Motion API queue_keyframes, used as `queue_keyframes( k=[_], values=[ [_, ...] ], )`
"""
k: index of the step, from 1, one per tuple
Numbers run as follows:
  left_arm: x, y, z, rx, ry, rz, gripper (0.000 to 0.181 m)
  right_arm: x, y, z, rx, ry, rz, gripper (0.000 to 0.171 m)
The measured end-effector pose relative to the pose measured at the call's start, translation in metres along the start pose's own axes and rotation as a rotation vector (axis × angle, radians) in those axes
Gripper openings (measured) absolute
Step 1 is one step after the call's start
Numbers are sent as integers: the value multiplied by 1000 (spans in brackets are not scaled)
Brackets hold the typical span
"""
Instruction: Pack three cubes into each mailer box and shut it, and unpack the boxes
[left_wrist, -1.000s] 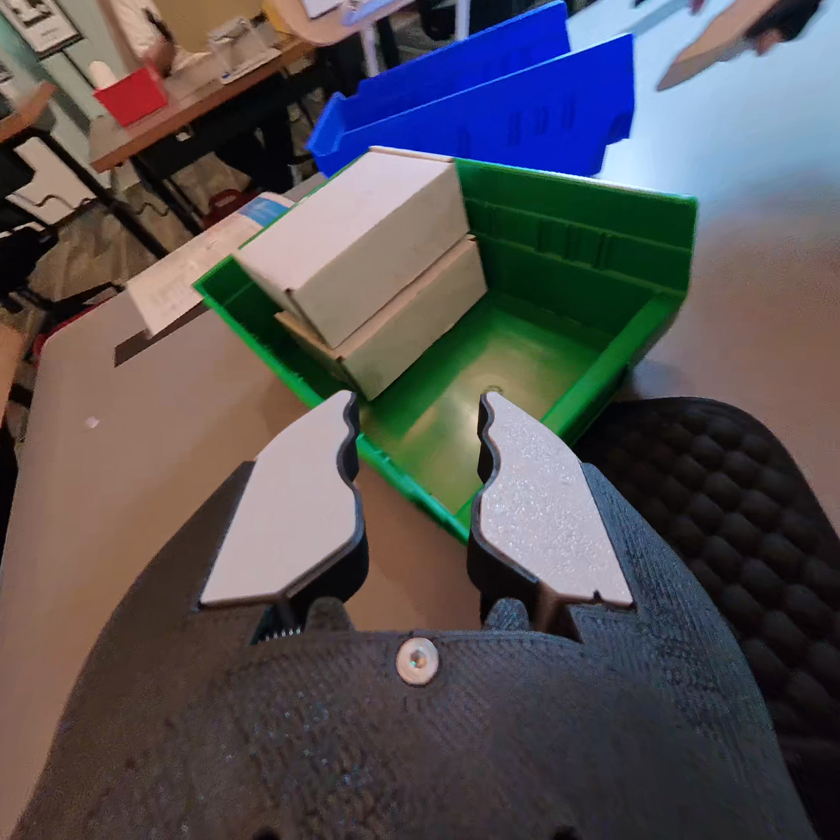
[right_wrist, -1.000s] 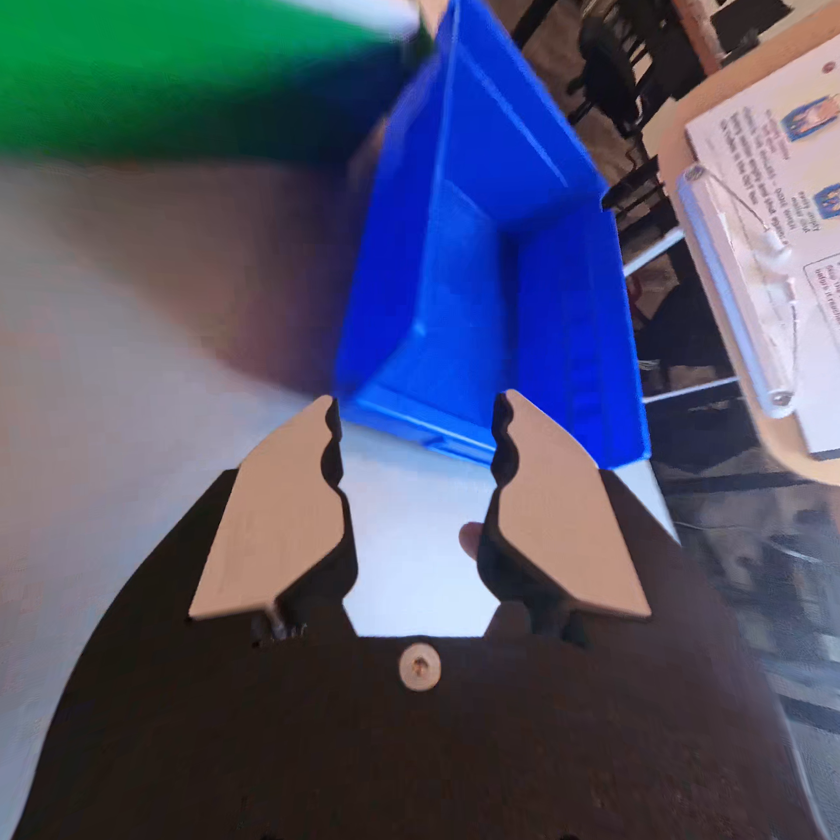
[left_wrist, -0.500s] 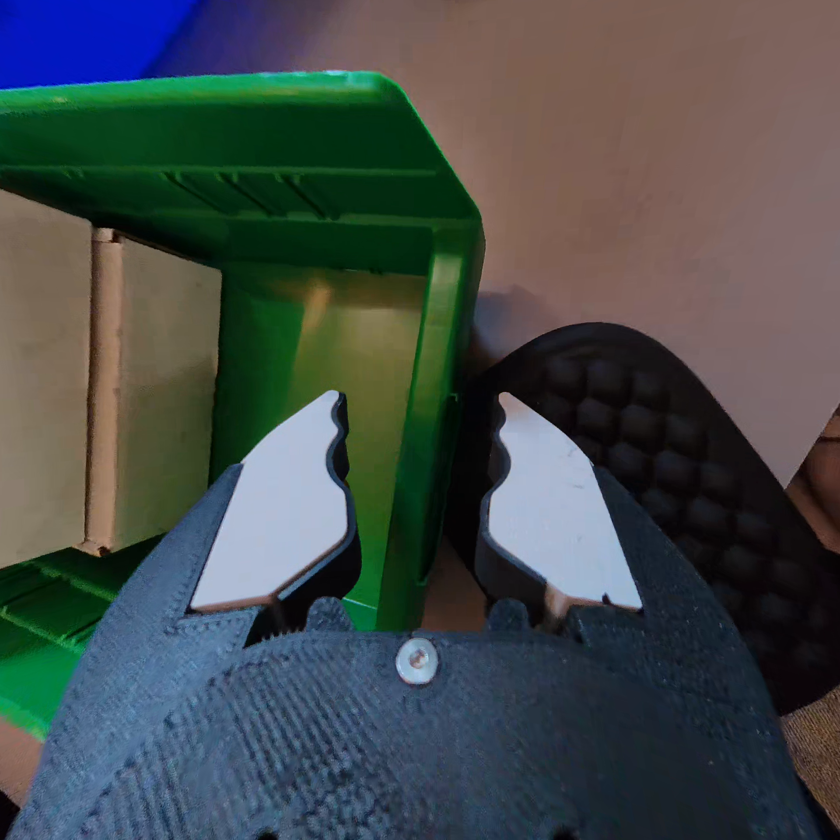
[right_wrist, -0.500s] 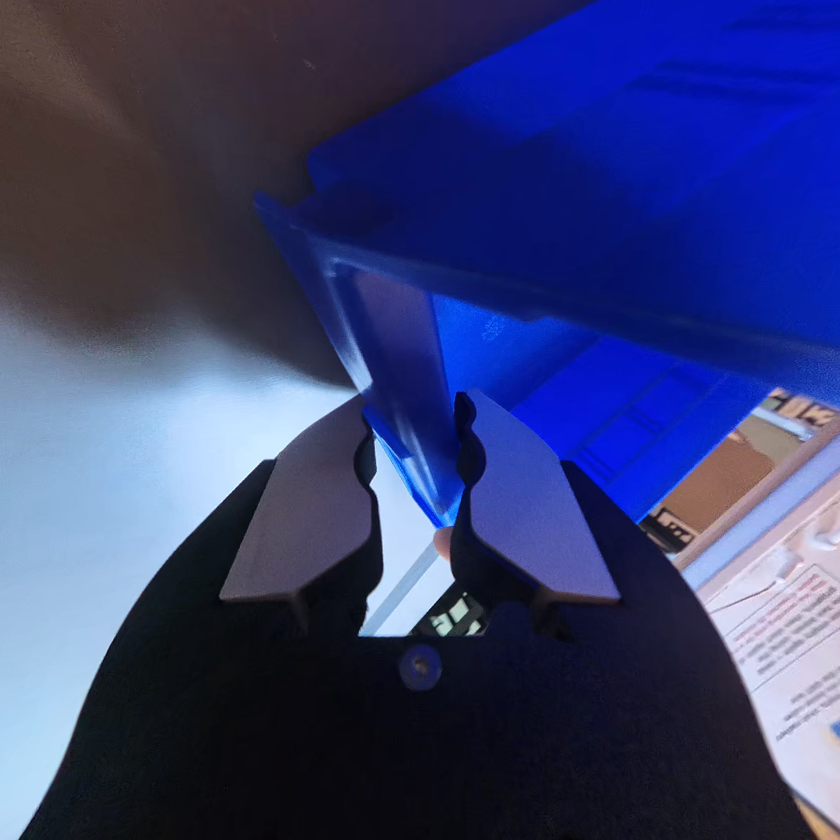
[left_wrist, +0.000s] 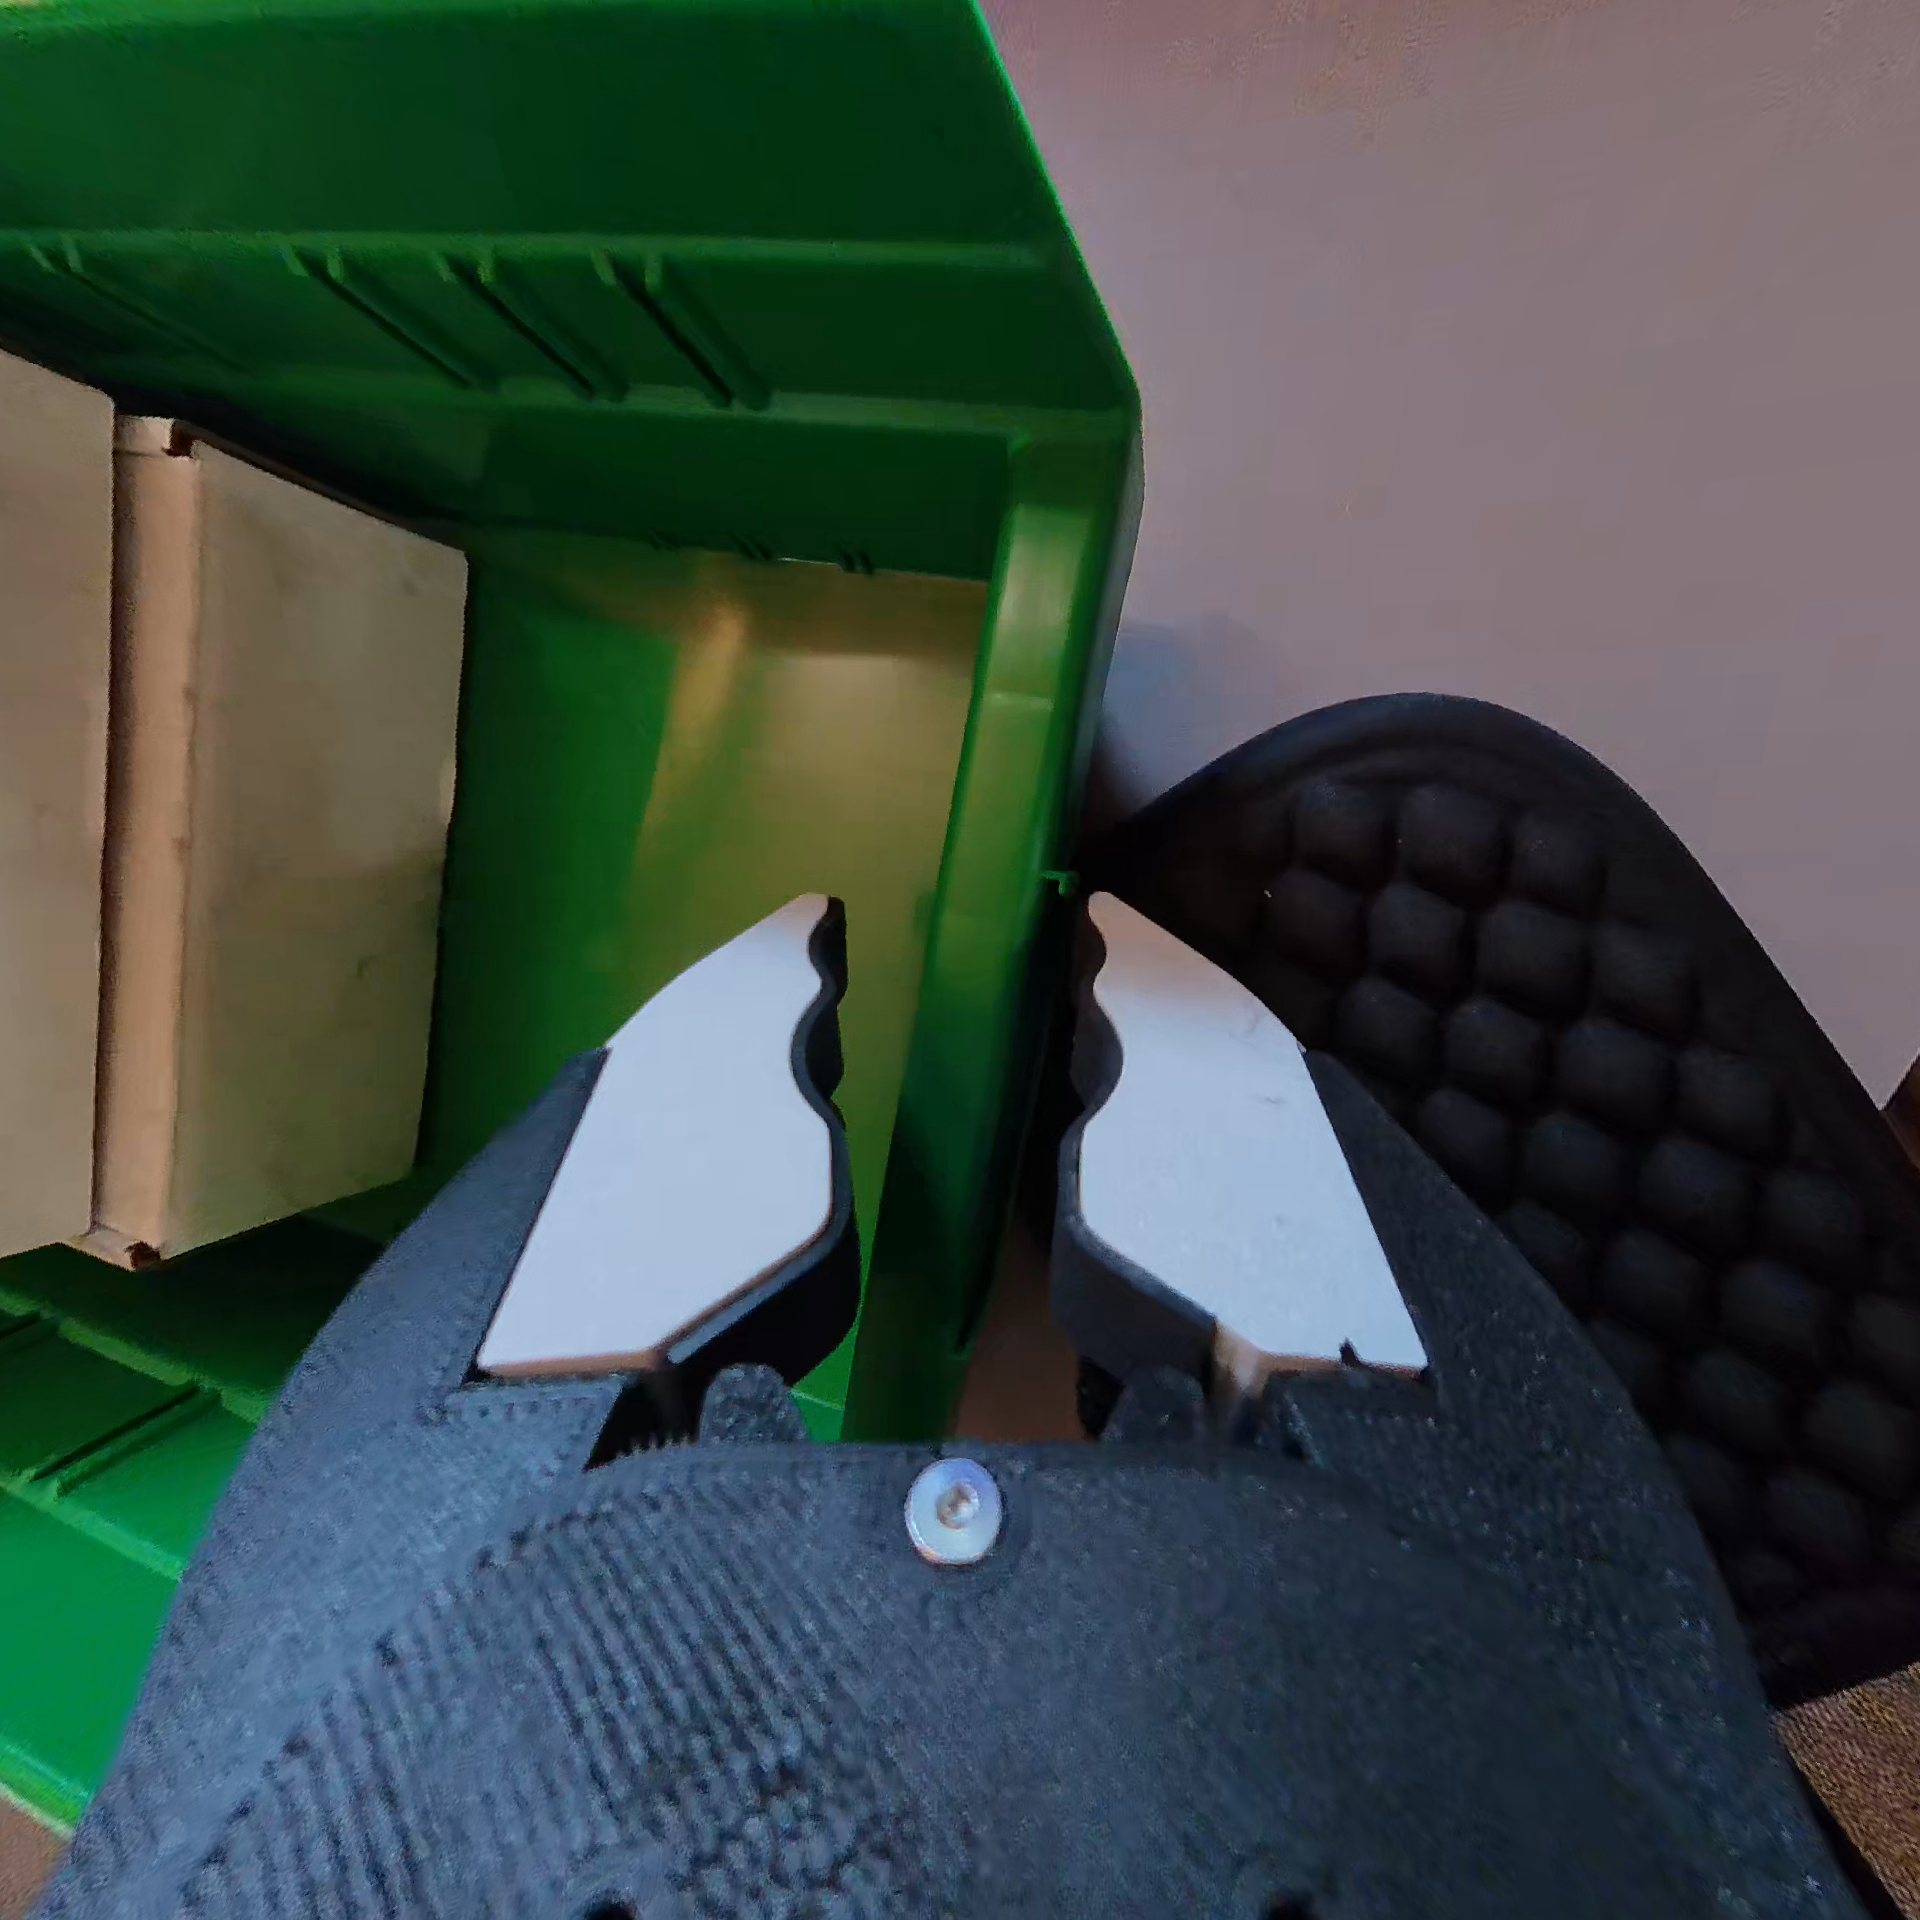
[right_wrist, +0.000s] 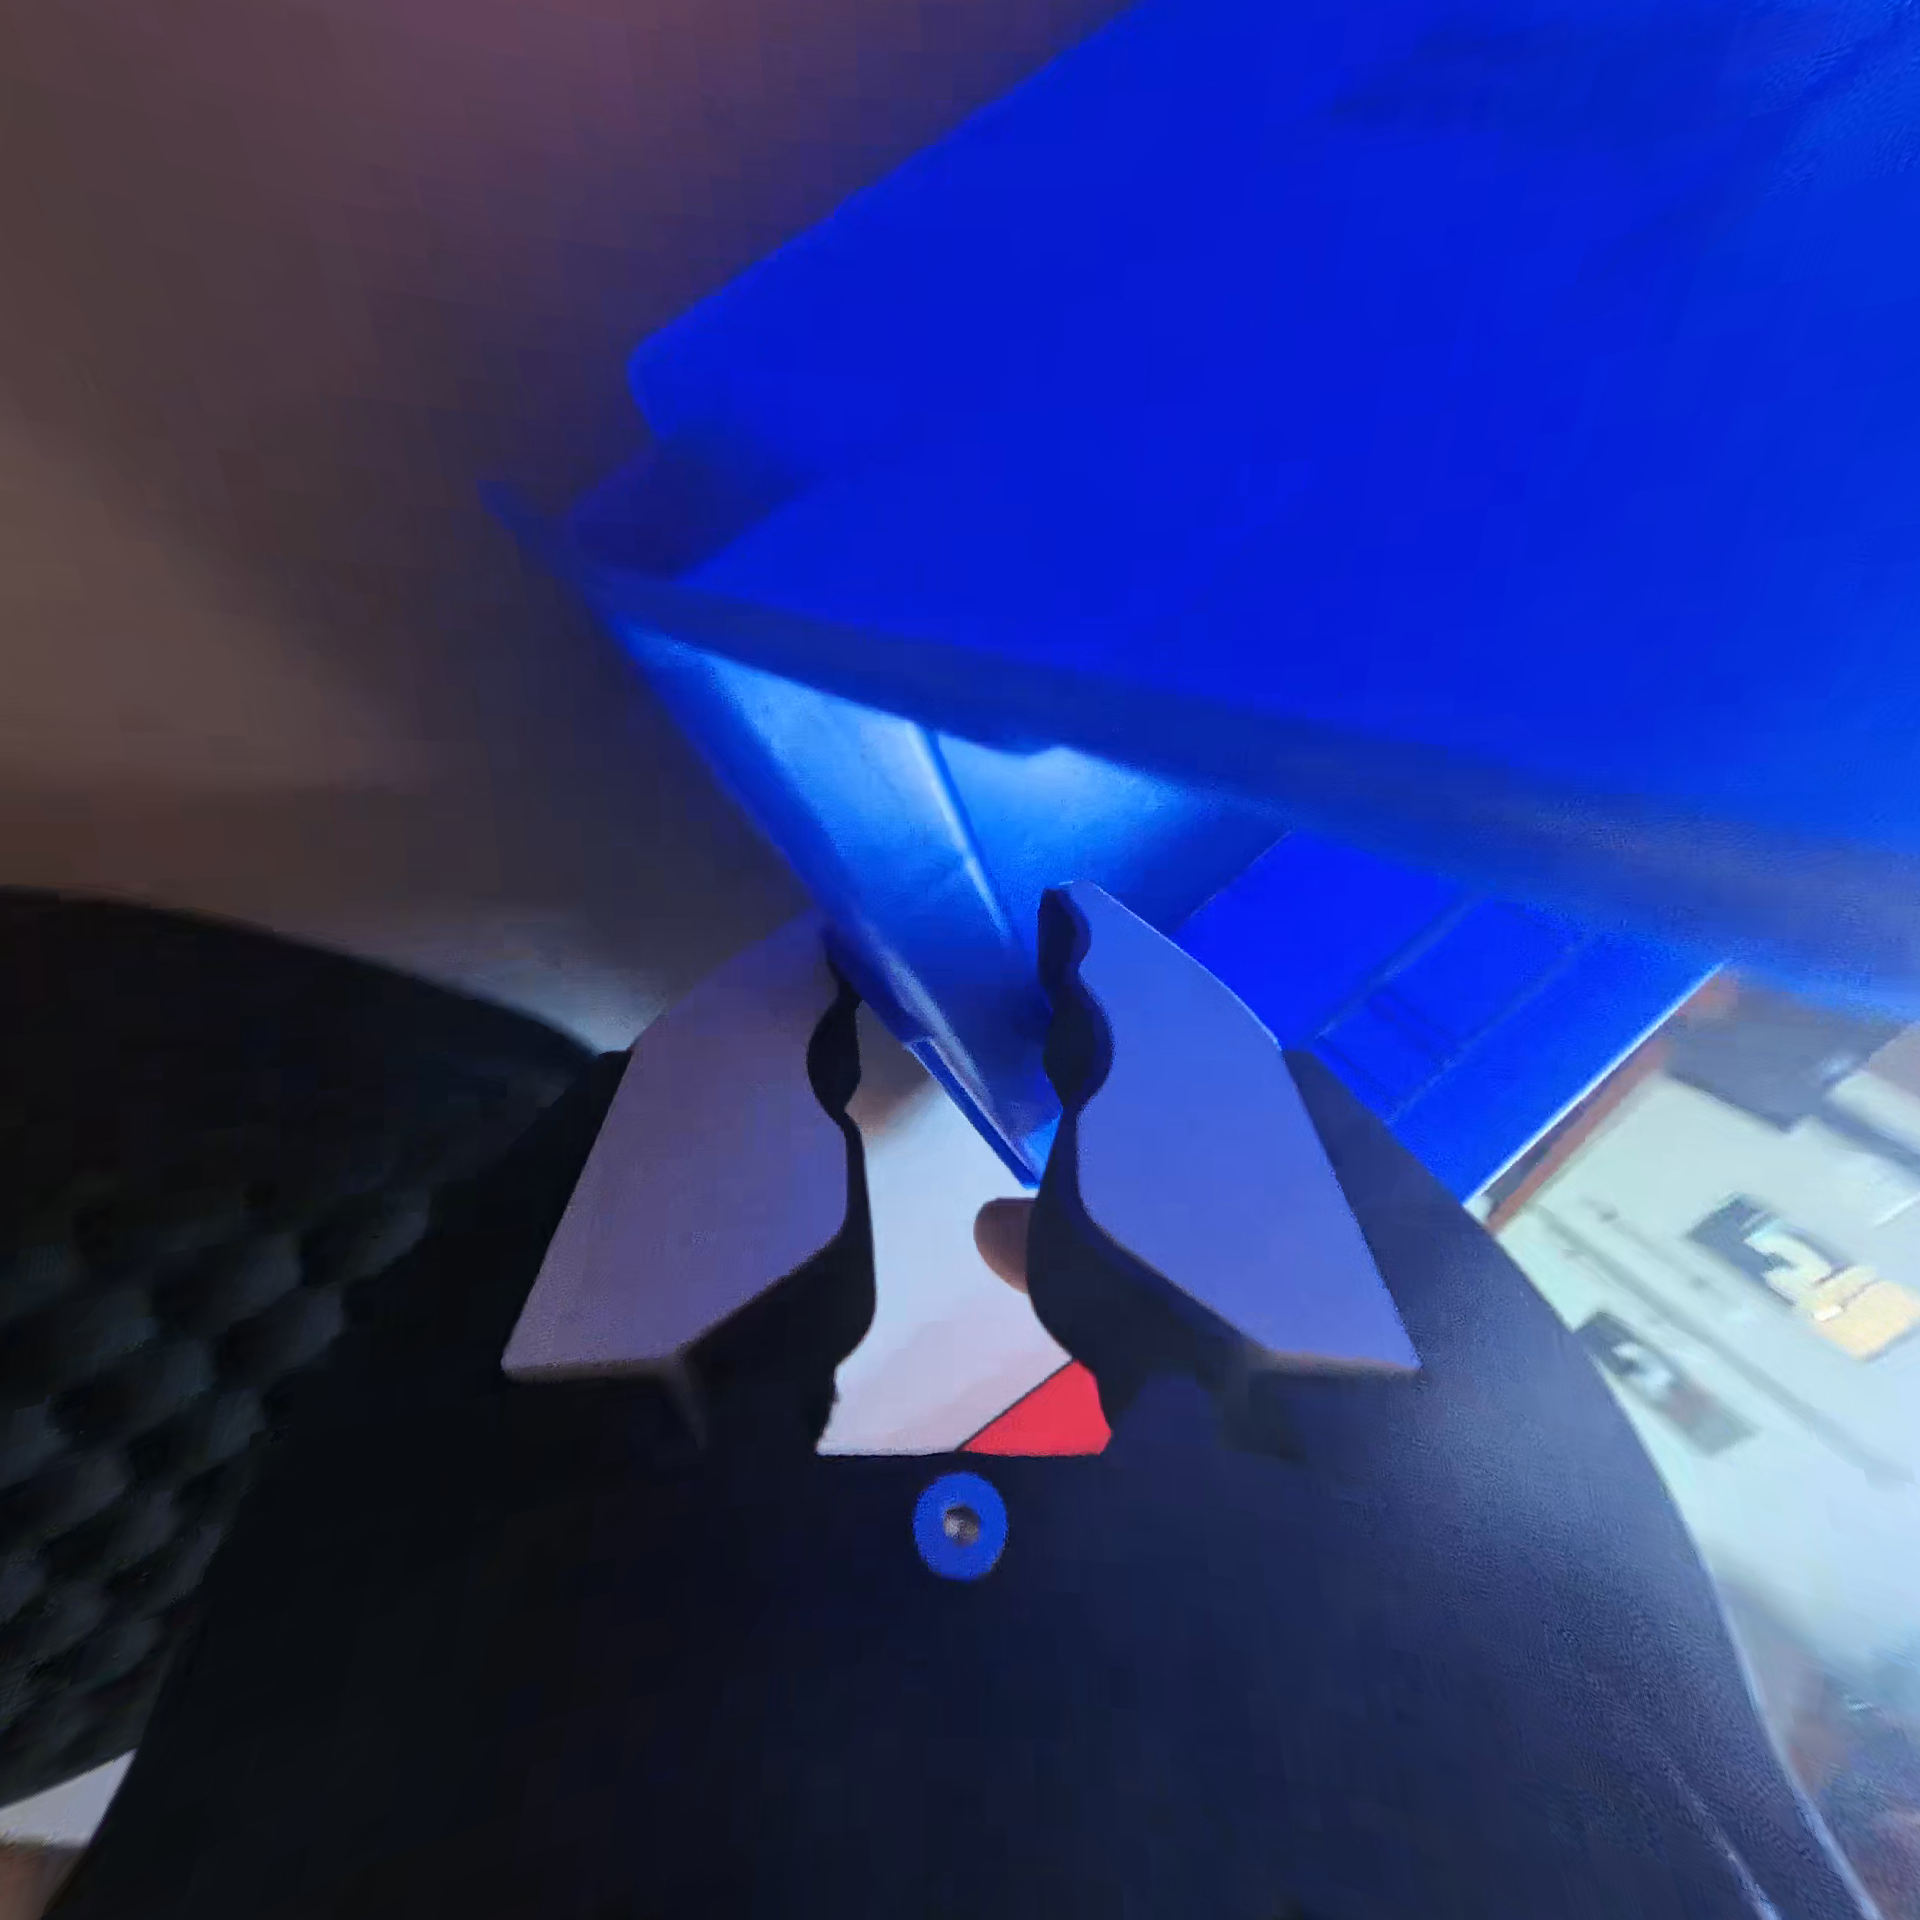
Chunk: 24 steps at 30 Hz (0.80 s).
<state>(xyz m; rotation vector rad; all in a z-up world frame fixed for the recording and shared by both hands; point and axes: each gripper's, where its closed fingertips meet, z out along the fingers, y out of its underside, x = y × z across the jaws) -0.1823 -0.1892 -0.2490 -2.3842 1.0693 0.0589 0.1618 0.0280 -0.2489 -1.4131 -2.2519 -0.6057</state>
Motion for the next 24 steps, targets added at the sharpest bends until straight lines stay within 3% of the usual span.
queue_keyframes(
  k=[1,5,10,24],
  values=[
    [0,0,1,6,4,-5,41,-3,10,-1,-9,-7,40,33],
    [-5,-2,4,14,13,-23,35,-1,40,6,-79,22,204,31],
    [-20,0,8,2,-7,0,30,23,65,34,-198,91,198,29],
    [-104,-25,45,-23,-67,71,27,110,85,88,-358,242,301,33]
  ],
)
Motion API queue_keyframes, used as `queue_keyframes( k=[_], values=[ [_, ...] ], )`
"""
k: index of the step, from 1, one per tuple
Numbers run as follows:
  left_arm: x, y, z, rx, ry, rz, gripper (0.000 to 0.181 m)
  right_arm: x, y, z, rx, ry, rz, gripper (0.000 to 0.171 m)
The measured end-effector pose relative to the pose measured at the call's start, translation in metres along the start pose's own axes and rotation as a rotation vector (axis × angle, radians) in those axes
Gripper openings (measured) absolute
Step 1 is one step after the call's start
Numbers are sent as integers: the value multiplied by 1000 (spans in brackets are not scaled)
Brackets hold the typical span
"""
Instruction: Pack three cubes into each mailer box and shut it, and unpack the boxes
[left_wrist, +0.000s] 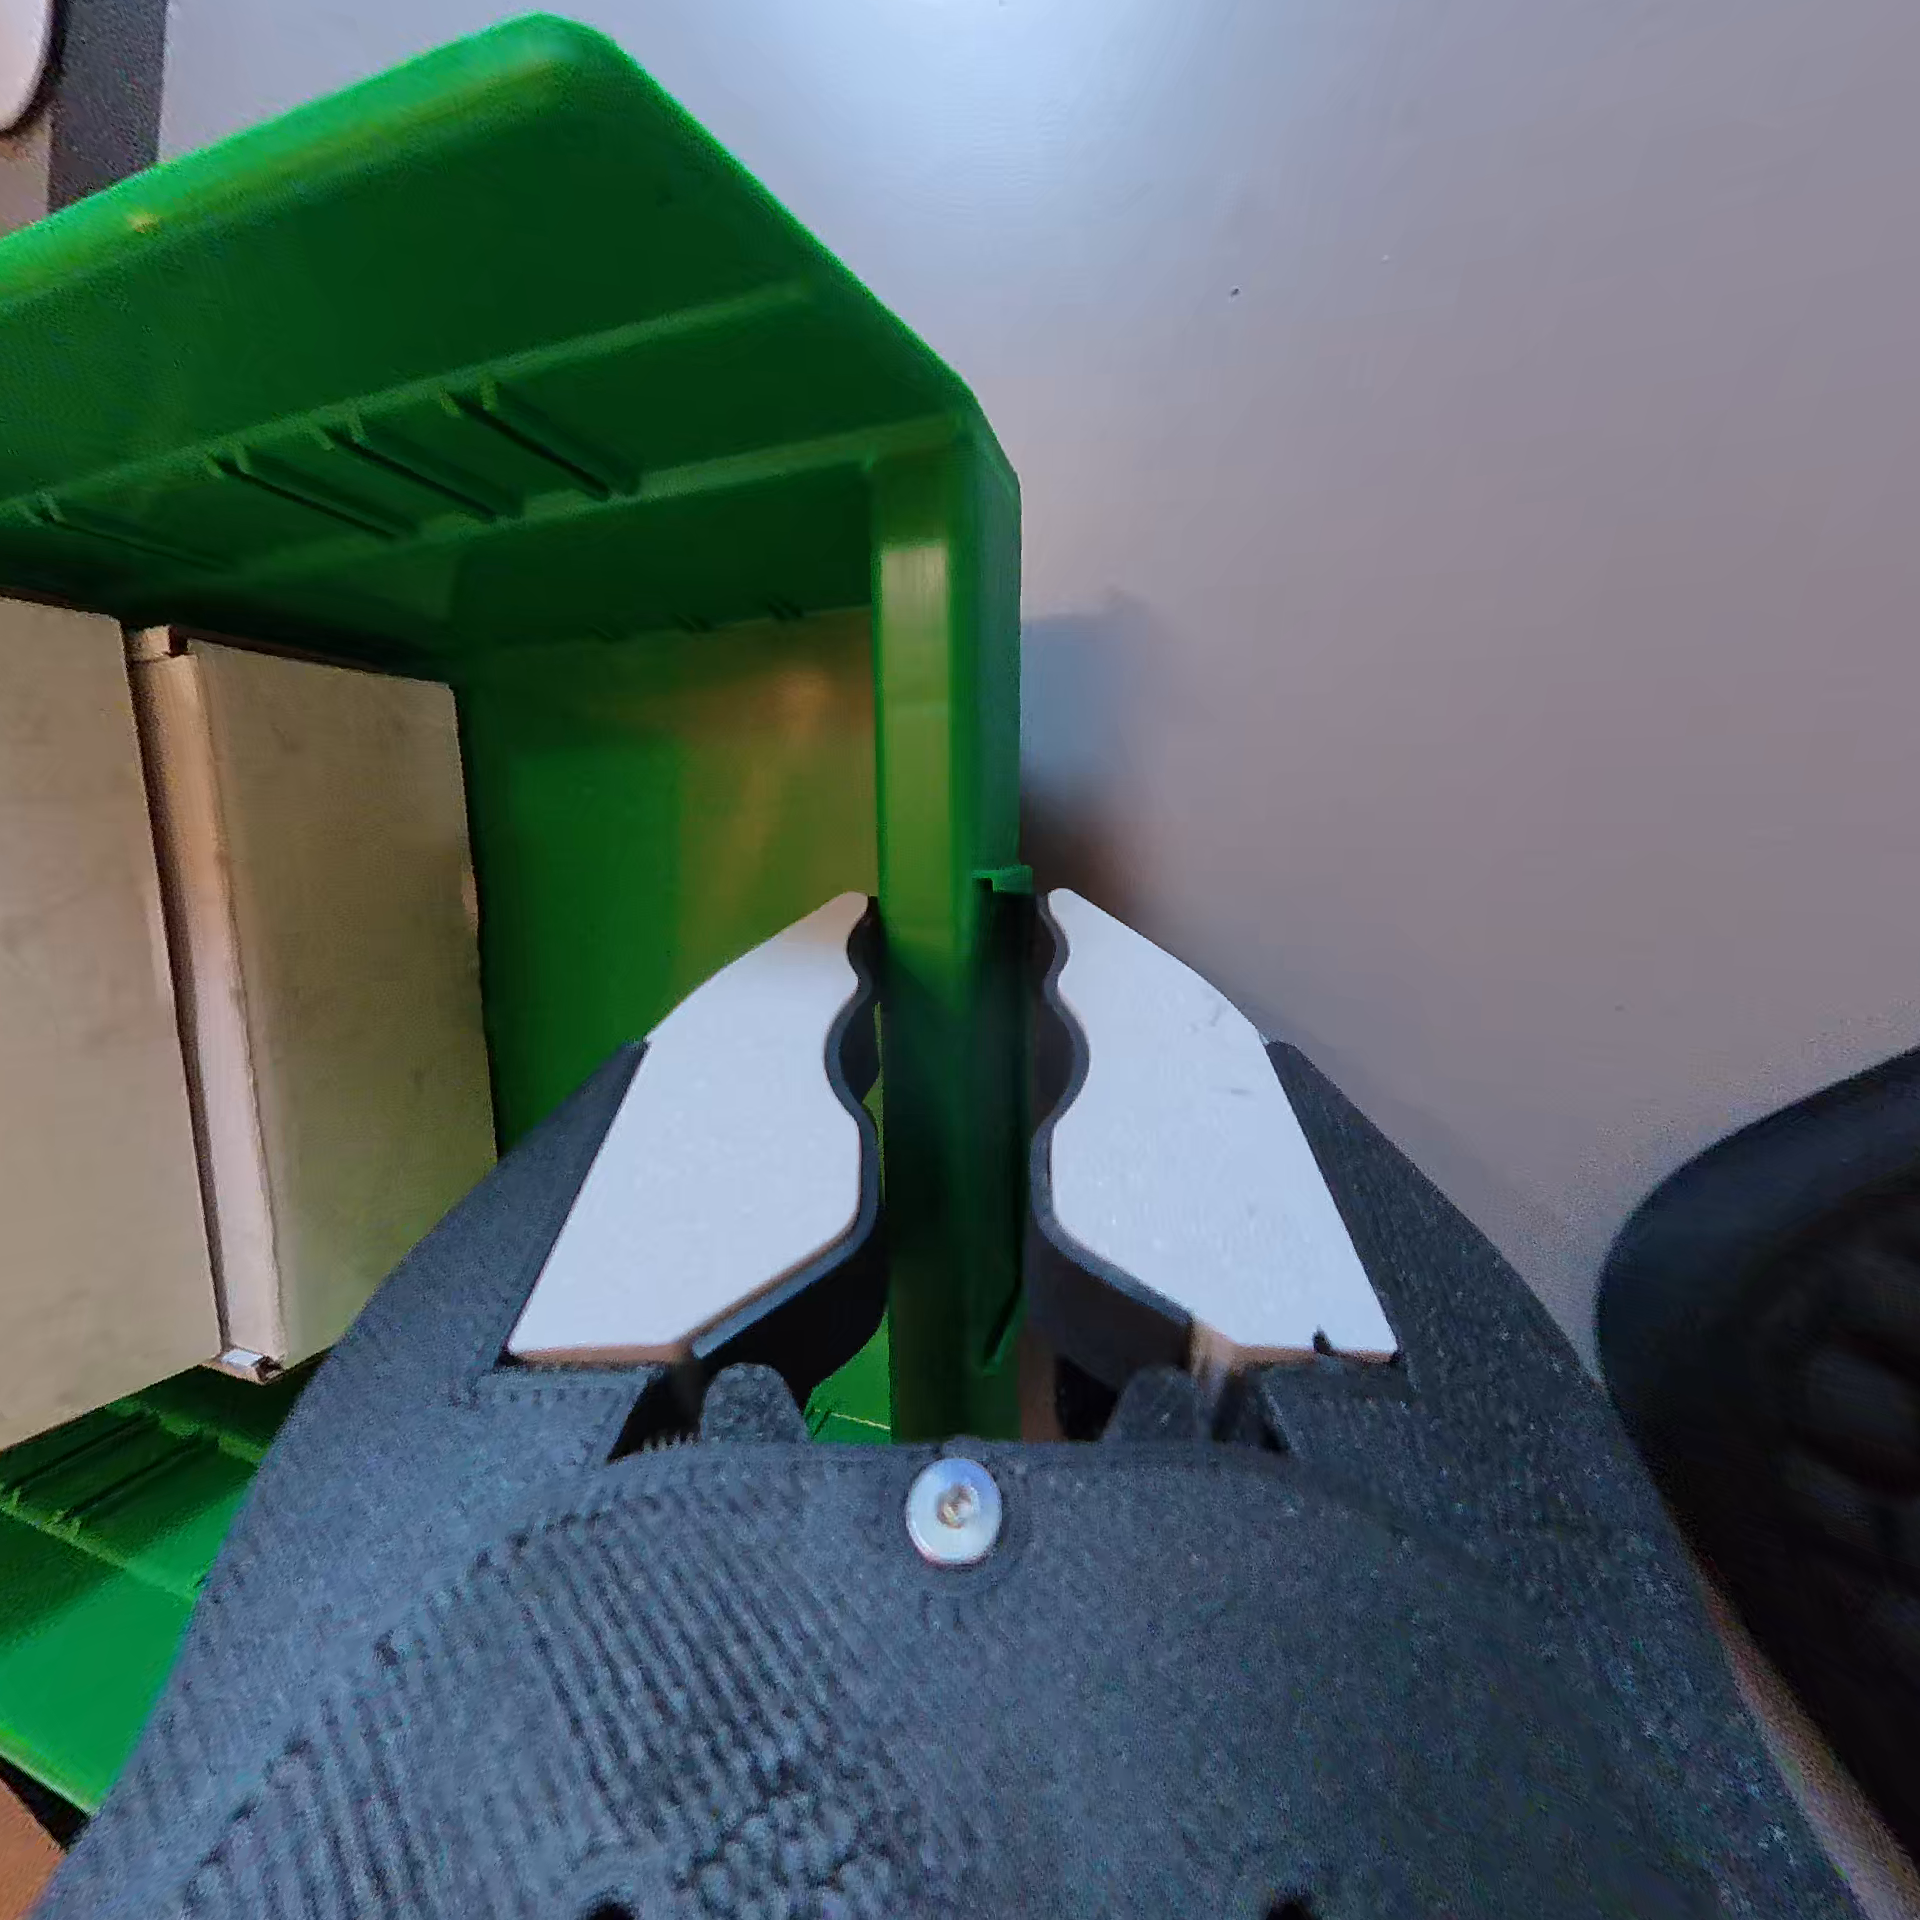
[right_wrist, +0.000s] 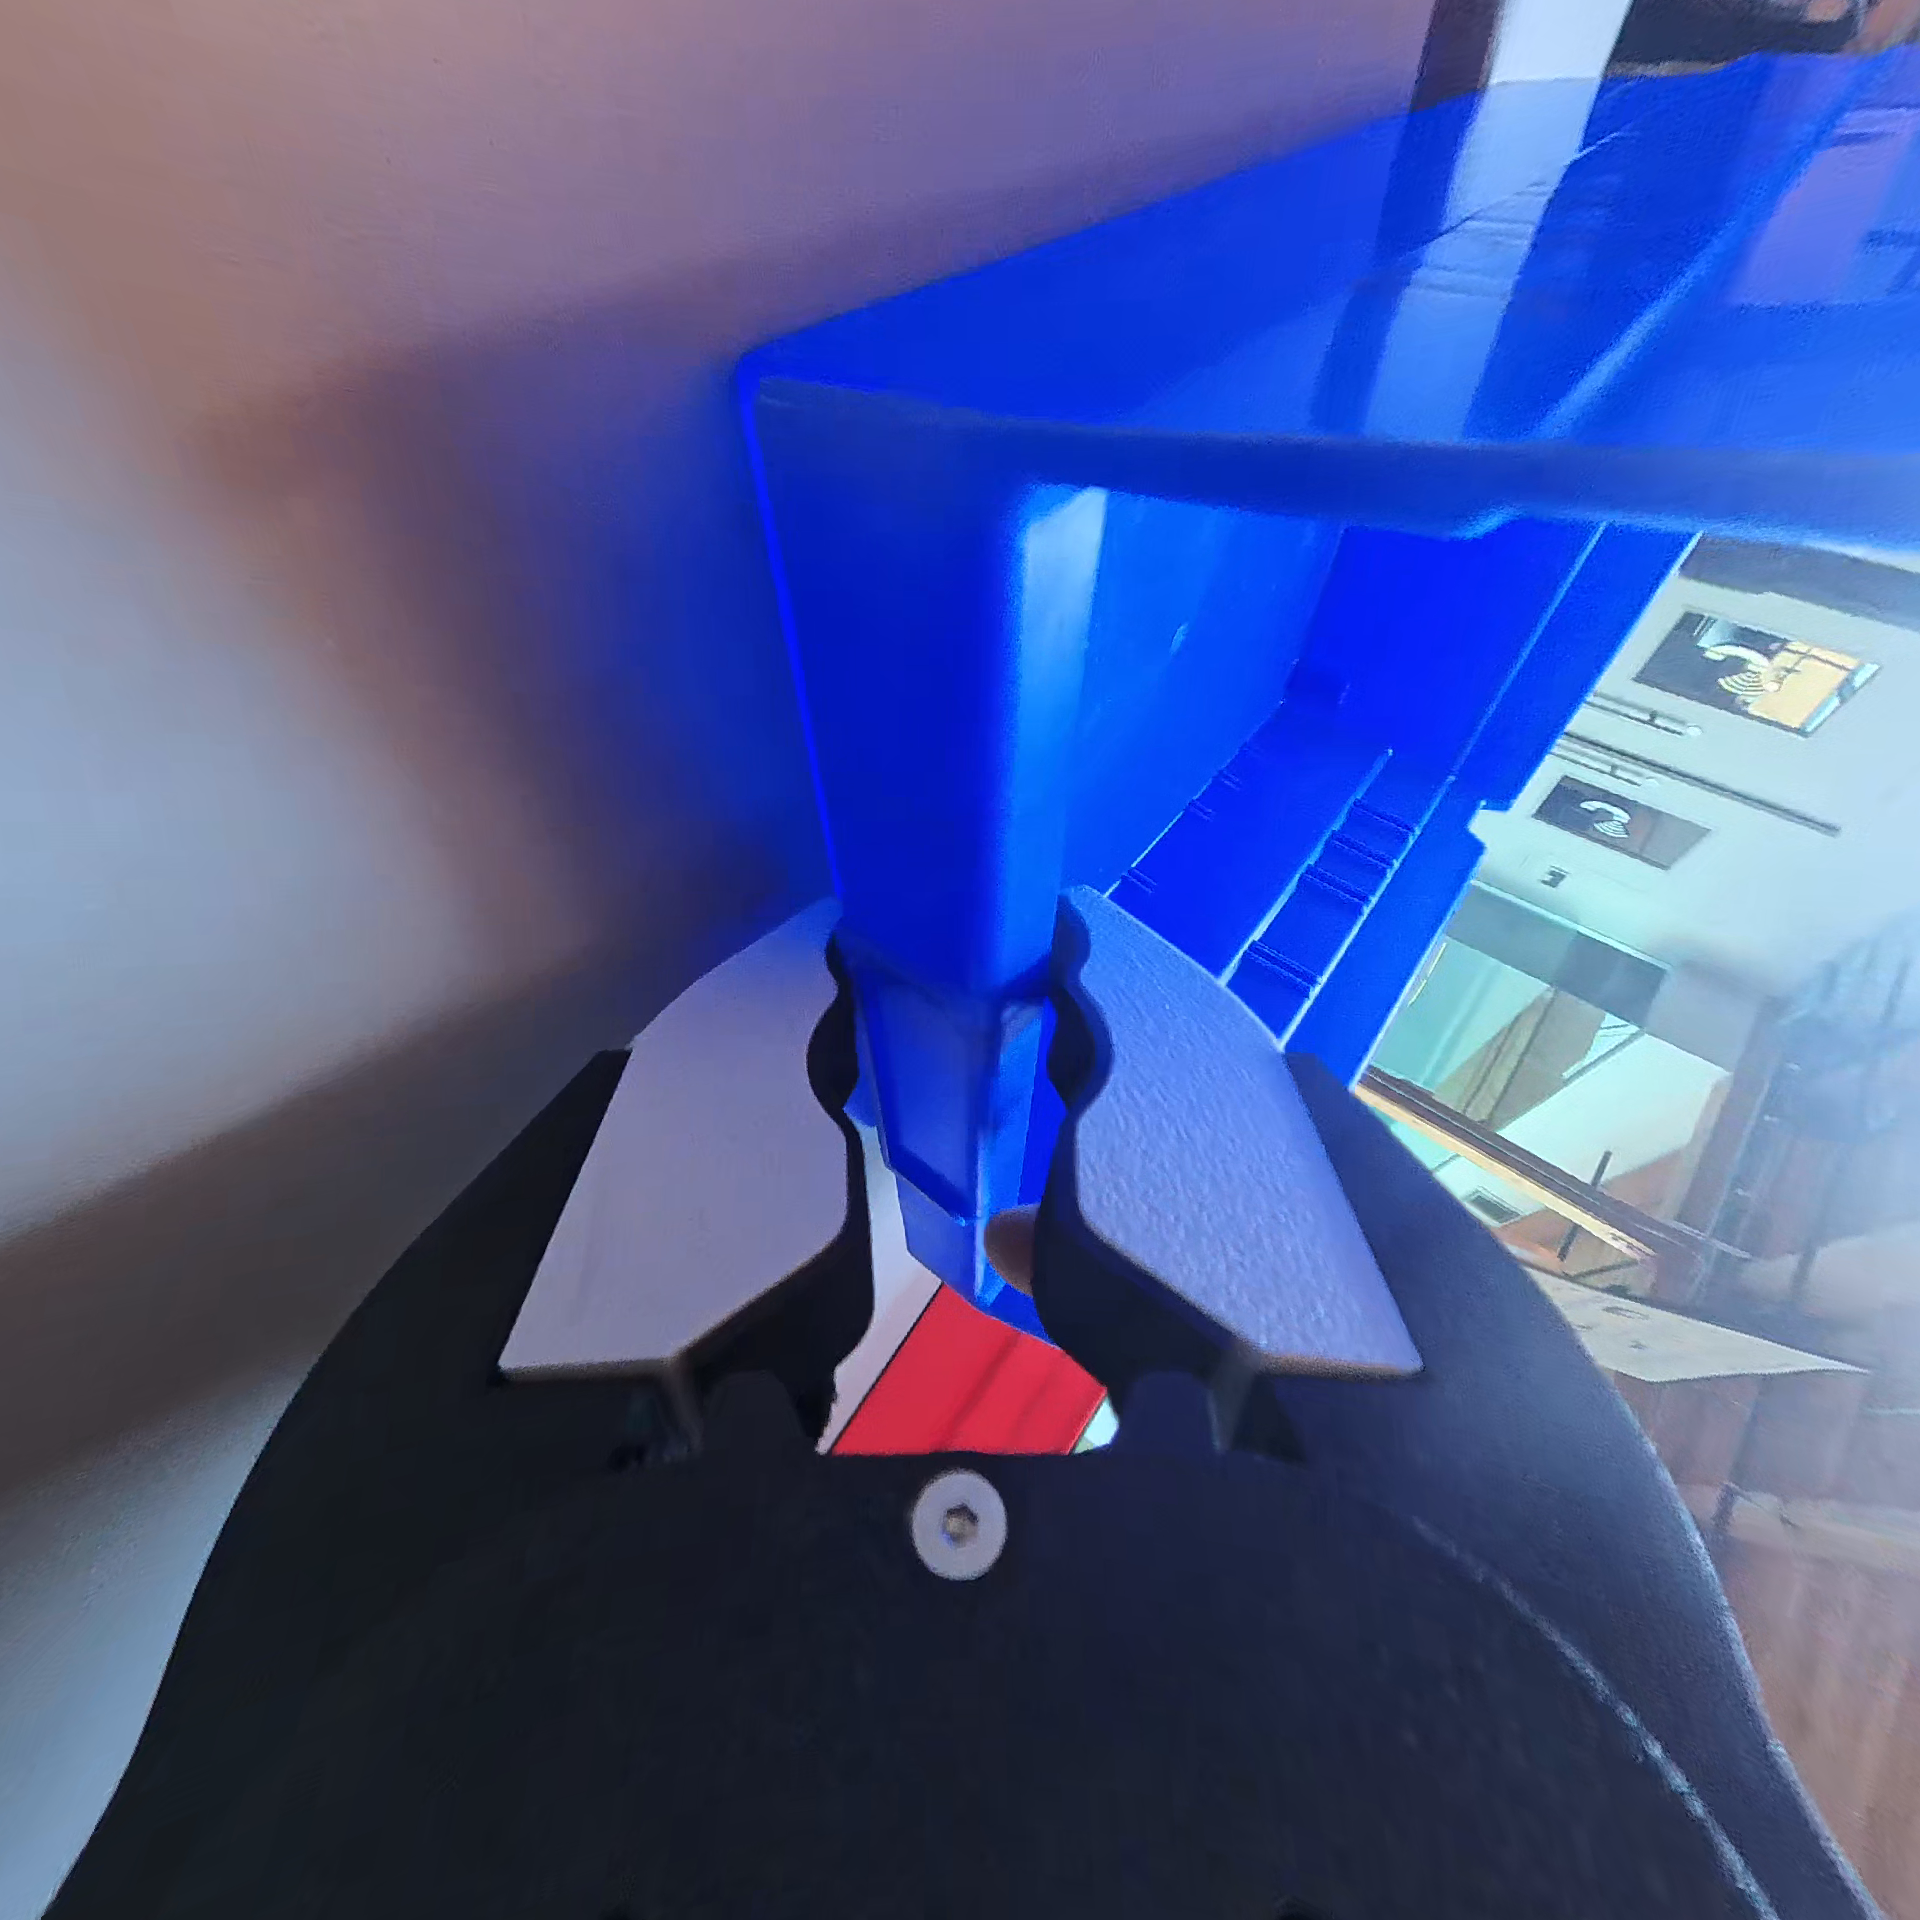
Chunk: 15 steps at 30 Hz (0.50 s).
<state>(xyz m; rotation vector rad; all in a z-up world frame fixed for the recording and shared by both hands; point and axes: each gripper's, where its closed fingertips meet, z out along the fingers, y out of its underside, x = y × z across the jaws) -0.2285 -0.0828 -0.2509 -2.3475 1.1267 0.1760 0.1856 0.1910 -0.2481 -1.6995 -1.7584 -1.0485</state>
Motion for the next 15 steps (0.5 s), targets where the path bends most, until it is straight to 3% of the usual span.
queue_keyframes(
  k=[6,10,15],
  values=[
    [-24,6,6,37,10,40,27,-4,11,-12,42,-54,24,39],
    [-34,8,10,51,-1,32,27,0,13,-11,62,-48,0,31],
    [-38,8,19,42,-33,36,28,7,-14,-10,154,-62,55,31]
  ],
)
